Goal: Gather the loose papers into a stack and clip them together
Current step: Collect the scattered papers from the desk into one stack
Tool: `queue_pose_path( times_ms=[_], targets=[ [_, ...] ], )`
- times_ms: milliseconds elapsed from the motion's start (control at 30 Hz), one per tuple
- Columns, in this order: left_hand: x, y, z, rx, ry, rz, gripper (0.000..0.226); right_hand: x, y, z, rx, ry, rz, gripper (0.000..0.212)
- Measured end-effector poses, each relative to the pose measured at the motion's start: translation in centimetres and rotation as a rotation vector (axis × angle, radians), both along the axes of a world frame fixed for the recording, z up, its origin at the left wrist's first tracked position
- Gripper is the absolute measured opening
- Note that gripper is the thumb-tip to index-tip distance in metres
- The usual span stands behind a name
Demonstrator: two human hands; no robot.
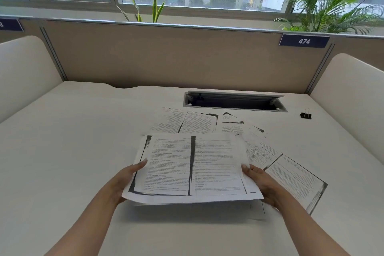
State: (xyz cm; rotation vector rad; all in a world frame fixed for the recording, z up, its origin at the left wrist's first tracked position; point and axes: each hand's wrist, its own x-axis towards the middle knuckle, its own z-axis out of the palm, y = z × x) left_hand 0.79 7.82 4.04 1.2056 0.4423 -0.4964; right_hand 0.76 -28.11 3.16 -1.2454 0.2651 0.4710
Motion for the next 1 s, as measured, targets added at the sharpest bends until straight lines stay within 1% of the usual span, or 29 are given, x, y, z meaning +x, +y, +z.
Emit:
queue_pose_path(
  times_ms=[67, 200, 267, 333, 400, 433, 500, 567, 667, 700, 767, 800, 833, 867, 900, 933, 967, 1000],
  targets=[
    [-0.2, -0.2, -0.5, 0.012, -0.038, 0.016, 0.028, 0.0, 0.0, 0.1, -0.028, 0.004, 0.011, 0.032],
    [-0.2, -0.4, -0.7, 0.058, -0.127, -0.011, 0.045, 0.0, -0.1, -0.2, -0.134, -0.020, 0.047, 0.042],
    [-0.2, -0.6, -0.6, 0.059, -0.169, -0.010, 0.038, 0.0, 0.0, -0.2, -0.177, -0.034, 0.054, 0.044],
    [-0.2, -0.9, -0.4, 0.062, -0.198, -0.026, 0.037, 0.1, 0.1, -0.3, -0.192, -0.046, 0.058, 0.042],
    [-0.2, -1.4, -0.3, 0.088, -0.203, -0.059, 0.035, 0.1, 0.5, -0.2, -0.191, -0.058, 0.086, 0.037],
    [-0.2, -1.6, -0.3, 0.108, -0.198, -0.071, 0.032, 0.1, 0.7, -0.1, -0.187, -0.067, 0.108, 0.039],
    [-0.2, -2.1, -0.5, 0.146, -0.176, -0.077, 0.026, 0.2, 1.1, -0.2, -0.191, -0.079, 0.152, 0.050],
    [-0.2, -2.6, -0.8, 0.189, -0.155, -0.066, 0.027, 0.3, 1.6, -0.3, -0.209, -0.087, 0.166, 0.058],
    [-0.1, -3.1, -1.1, 0.250, -0.149, -0.045, 0.026, 0.4, 1.9, -0.6, -0.209, -0.114, 0.141, 0.084],
    [-0.1, -3.2, -1.0, 0.252, -0.157, -0.032, 0.025, 0.4, 1.9, -0.7, -0.208, -0.132, 0.120, 0.089],
    [-0.2, -3.1, -0.5, 0.224, -0.203, 0.011, 0.026, 0.5, 1.7, -0.6, -0.200, -0.175, 0.056, 0.091],
    [-0.2, -2.9, -0.2, 0.192, -0.245, 0.034, 0.031, 0.6, 1.6, -0.5, -0.197, -0.208, 0.011, 0.091],
    [-0.2, -2.7, 0.3, 0.158, -0.298, 0.053, 0.045, 0.7, 1.5, -0.2, -0.199, -0.249, -0.035, 0.088],
    [-0.1, -2.5, 0.7, 0.136, -0.353, 0.060, 0.062, 0.7, 1.5, 0.1, -0.205, -0.295, -0.072, 0.083],
    [0.1, -2.3, 1.0, 0.129, -0.403, 0.064, 0.075, 0.8, 1.6, 0.5, -0.216, -0.333, -0.096, 0.072],
    [0.3, -2.2, 1.4, 0.123, -0.452, 0.067, 0.079, 1.0, 1.7, 0.8, -0.218, -0.366, -0.120, 0.054],
    [0.5, -2.2, 1.7, 0.120, -0.493, 0.069, 0.078, 1.1, 1.8, 1.1, -0.210, -0.388, -0.149, 0.038],
    [0.7, -2.2, 1.9, 0.119, -0.522, 0.074, 0.076, 1.3, 1.9, 1.4, -0.206, -0.399, -0.181, 0.029]
  ],
)
